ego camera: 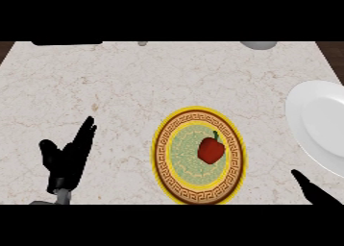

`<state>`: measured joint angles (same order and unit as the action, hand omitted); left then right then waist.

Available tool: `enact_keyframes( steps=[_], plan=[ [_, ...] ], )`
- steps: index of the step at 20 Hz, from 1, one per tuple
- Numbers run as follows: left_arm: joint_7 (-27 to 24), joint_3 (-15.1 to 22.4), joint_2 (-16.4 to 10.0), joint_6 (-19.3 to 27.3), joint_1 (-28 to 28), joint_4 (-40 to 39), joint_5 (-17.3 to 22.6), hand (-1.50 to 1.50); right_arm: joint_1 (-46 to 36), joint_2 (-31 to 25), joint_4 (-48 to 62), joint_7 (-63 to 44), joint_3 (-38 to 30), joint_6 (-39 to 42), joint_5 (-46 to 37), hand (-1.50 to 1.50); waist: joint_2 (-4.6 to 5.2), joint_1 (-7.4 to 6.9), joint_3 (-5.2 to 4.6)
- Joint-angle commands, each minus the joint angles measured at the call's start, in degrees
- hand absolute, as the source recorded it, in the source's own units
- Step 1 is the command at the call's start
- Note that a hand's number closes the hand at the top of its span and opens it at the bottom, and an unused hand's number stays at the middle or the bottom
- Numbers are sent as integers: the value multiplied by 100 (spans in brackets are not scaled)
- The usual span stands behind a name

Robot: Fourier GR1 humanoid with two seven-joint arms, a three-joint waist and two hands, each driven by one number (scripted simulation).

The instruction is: Pick the bell pepper from the plate and place it in the plate

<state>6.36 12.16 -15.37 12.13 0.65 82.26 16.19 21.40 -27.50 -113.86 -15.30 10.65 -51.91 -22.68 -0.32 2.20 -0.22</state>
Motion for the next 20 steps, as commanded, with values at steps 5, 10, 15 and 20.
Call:
enact_keyframes(
  steps=[5, 10, 15, 20],
  plan=[
    [269, 140, 65, -159, -121, -141, 37, 0, 437, -644, -892, -2382, 588, 1629, -1265, -150, 105, -289, -42],
    [307, 246, 115, -129, -274, -239, -130, 0, -157, -601, -1401, -4260, 787, 2807, -2156, -150, 105, -352, -31],
    [249, 72, 112, -299, -323, -408, 30, 0, -1448, 136, -1331, -5744, 1411, 3957, -2836, -150, 92, -440, -15],
    [461, 137, 73, -183, -206, -87, -89, 0, -2235, 1168, -479, -6305, 1929, 4584, -3666, -150, 51, -392, 3]
  ],
)
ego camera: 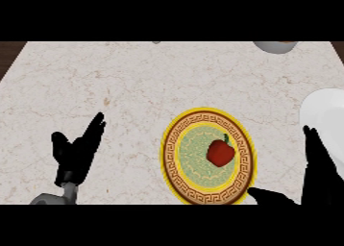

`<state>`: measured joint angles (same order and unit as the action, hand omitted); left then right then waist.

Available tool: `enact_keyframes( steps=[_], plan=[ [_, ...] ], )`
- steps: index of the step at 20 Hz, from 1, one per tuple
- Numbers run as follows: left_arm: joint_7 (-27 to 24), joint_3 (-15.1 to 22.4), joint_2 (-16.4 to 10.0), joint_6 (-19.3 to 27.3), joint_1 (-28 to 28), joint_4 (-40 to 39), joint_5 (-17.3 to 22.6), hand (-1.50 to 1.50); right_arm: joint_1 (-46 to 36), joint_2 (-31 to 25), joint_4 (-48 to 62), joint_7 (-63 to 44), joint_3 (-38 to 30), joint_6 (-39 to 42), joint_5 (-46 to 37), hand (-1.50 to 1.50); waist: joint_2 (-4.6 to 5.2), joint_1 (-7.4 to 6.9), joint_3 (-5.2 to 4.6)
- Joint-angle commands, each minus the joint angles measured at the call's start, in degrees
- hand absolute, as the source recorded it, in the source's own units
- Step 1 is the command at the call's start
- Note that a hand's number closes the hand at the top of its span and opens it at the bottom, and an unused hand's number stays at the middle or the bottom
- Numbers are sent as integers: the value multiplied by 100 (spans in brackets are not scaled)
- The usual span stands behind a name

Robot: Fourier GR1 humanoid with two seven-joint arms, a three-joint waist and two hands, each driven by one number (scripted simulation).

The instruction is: Pick the bell pepper from the plate and place it in the plate

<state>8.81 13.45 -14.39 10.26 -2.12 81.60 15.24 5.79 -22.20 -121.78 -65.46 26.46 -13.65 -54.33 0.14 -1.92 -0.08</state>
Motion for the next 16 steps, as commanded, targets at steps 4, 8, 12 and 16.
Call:
enact_keyframes(
  steps=[4, 8, 12, 16],
  plan=[
    [141, 68, 119, 69, 128, -52, -64, 0, -1157, 1549, 831, -1530, 509, 1150, -656, -150, 2, 54, -8],
    [191, -88, 31, -149, 119, -110, 78, 0, -1614, 2134, 1507, -1276, 205, 1287, -635, -150, 4, 116, 0],
    [61, -107, 187, -119, 110, -247, -9, 0, -1637, 2202, 2178, -1070, 252, 658, -768, -150, -3, 154, 5],
    [-2, -76, 284, 21, 180, -290, -161, 0, -1415, 2212, 2077, -1463, 646, 764, -1163, -150, -16, 196, 3]
  ],
)
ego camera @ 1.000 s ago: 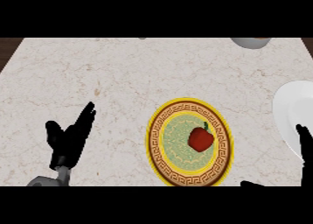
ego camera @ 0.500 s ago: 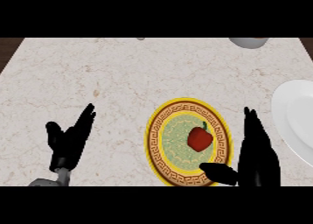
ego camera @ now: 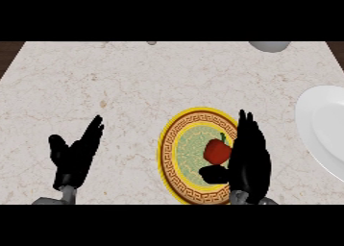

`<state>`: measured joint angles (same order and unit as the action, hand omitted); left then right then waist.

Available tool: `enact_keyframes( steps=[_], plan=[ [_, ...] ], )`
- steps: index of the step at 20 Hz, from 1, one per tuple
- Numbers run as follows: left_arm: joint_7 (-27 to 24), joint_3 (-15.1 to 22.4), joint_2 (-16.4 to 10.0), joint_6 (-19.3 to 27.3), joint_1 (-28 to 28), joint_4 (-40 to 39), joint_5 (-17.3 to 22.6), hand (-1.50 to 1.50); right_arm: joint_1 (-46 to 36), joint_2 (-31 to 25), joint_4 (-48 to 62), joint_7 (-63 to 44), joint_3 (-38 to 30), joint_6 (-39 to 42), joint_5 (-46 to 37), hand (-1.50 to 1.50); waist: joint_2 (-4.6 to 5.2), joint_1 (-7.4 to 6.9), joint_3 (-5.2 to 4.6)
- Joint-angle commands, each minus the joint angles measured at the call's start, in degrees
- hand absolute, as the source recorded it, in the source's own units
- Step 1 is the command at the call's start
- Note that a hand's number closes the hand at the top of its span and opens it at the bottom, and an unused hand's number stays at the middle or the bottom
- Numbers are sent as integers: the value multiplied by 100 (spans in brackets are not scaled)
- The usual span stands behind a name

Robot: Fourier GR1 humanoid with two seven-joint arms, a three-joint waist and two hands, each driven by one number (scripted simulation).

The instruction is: Pick the bell pepper from the plate and place it in the plate

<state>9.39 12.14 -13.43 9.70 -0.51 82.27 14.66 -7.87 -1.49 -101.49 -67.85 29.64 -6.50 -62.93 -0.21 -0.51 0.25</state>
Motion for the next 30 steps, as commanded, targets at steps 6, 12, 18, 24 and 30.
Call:
enact_keyframes(
  steps=[6, 12, 18, 24, 30],
  plan=[
    [6, -40, 175, 31, -169, -473, -136, 0, -502, 145, 343, -1509, -21, 459, -163, -150, 26, 52, -32],
    [432, -3, 91, -44, -25, 161, -117, 0, -379, 146, 1016, -794, -419, 99, 179, -150, 22, 13, -23],
    [524, -99, 190, 82, -172, -27, -228, 0, -424, 146, 1178, -1025, -197, 132, 387, -150, 22, 43, -25],
    [413, -232, 222, -170, -240, -223, -249, 0, -489, 147, 1654, -392, -248, 453, 115, 150, 22, 54, -27],
    [372, -452, 58, -420, 42, 13, -136, 0, -395, 146, 1881, -311, -117, 158, -207, 150, 16, 47, -26]
  ],
)
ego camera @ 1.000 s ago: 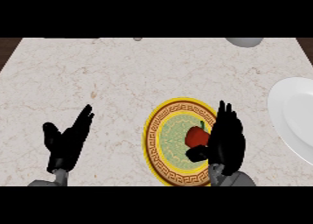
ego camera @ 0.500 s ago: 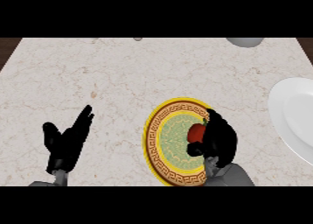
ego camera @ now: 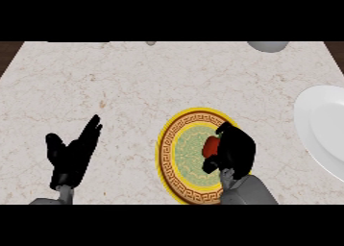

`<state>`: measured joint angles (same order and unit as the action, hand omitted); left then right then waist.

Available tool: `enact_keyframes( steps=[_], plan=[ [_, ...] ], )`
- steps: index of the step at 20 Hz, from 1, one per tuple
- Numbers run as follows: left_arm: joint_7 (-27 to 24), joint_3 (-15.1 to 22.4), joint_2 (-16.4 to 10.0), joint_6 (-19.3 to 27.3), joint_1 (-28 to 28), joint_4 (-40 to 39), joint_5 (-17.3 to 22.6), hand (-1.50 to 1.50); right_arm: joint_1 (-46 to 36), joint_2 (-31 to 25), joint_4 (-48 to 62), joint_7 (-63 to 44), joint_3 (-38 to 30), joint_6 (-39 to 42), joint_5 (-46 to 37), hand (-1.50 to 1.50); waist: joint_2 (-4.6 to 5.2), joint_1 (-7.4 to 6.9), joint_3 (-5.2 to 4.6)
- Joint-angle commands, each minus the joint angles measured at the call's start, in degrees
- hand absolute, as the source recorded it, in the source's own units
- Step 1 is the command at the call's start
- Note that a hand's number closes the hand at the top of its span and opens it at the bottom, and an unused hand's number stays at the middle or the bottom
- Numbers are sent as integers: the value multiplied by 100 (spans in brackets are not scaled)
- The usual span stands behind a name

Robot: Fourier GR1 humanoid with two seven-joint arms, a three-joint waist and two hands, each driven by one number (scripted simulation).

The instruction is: Pick the bell pepper from the plate and place it in the plate

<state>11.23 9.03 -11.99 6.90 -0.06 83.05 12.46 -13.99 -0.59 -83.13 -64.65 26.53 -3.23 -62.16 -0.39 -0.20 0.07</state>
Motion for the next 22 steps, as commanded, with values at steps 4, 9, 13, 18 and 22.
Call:
enact_keyframes(
  steps=[4, 9, 13, 18, 22],
  plan=[
    [180, 25, 249, 112, -39, -84, -170, 0, 413, 55, -412, -184, 756, -507, -788, 150, 33, 18, -7],
    [44, -164, 70, -25, 30, -201, -83, 0, 1464, -439, -1732, 1383, 1676, -832, -815, 150, 2, 121, -6],
    [38, -145, 171, 20, 1, -236, -112, 0, 1471, -667, -2543, 1258, 1707, -1426, -1639, 150, 6, 140, -9],
    [175, -219, 97, -31, -104, -178, -119, 0, 1683, -701, -3564, 934, 1234, -1512, -2006, 150, 18, 111, -7],
    [-12, -10, 284, 23, 226, -54, -239, 0, 2041, -851, -3625, 1185, 549, -2593, -1592, 150, 32, 66, -1]
  ],
)
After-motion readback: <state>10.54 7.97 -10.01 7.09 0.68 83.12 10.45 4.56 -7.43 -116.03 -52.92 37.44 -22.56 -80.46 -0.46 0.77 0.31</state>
